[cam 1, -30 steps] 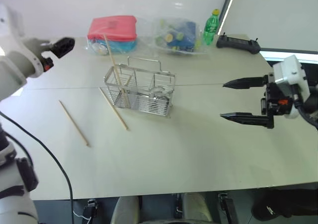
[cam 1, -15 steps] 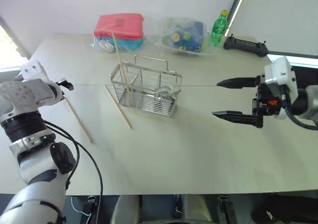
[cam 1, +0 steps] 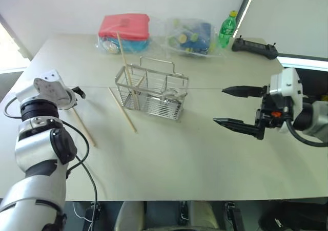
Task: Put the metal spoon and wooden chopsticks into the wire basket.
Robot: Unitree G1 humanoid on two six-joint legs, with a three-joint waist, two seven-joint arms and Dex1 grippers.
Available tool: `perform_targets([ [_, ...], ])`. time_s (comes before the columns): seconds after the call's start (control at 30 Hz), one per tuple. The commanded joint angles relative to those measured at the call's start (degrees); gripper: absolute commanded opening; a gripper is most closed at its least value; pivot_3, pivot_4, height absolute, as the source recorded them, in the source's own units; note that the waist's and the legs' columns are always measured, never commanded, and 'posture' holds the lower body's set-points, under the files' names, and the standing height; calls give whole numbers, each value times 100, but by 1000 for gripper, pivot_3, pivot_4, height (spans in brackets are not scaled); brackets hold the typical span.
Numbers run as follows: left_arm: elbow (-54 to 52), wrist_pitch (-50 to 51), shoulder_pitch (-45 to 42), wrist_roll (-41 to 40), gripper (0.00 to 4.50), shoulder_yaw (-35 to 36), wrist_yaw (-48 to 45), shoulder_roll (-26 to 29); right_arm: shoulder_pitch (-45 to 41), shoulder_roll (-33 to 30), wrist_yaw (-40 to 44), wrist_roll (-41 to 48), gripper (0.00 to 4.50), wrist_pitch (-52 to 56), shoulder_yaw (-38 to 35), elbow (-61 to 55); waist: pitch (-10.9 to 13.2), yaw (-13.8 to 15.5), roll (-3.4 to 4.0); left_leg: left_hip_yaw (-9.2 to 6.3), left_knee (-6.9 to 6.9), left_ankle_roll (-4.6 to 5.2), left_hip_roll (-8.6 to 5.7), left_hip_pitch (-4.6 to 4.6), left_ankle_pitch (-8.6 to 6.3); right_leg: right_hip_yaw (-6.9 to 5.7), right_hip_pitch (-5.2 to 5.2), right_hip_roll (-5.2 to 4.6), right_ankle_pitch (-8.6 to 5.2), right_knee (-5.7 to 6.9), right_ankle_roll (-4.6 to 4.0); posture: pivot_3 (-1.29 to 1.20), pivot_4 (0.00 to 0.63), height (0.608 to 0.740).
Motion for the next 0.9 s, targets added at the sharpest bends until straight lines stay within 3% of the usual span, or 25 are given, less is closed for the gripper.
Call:
perform_targets([
  [0.03, 370, -335, -218, 105, 4500, -32, -52, 122, 57, -7, -134, 152, 4456, 2, -348, -190, 0, -1, 0, 0, 0, 0, 0, 1, 0, 0, 0, 0, 0, 0, 1, 0, 150, 685],
  [0.47, 666, -419, -229, -51, 4500, 247, 288, 185, 101, -63, -386, 241, 4456, 76, -392, -170, -2, -14, 3, 2, -4, 0, 2, 11, 0, 0, 4, -2, 0, 2, 2, 0, 150, 685],
  [0.6, 658, -449, -224, -72, 3229, 265, 341, 195, 29, -71, -401, 242, 4500, 79, -320, -143, -1, -10, 3, 3, -5, 0, 2, 10, 0, 0, 3, -2, 0, 2, 2, 0, 150, 685],
  [0.8, 681, -465, -265, -107, 77, 304, 382, 185, -50, -92, -356, 211, 4500, 70, -231, -67, -1, 9, 1, 2, -2, 0, 1, 4, 0, 0, 3, -3, 0, -1, 3, 0, 150, 685],
  [0.9, 698, -486, -275, -116, 27, 315, 390, 195, -28, -107, -337, 217, 4500, 81, -232, -86, -1, 2, 2, 2, -3, 0, 1, 4, 0, 0, 2, -3, 0, -2, 3, 0, 150, 685],
])
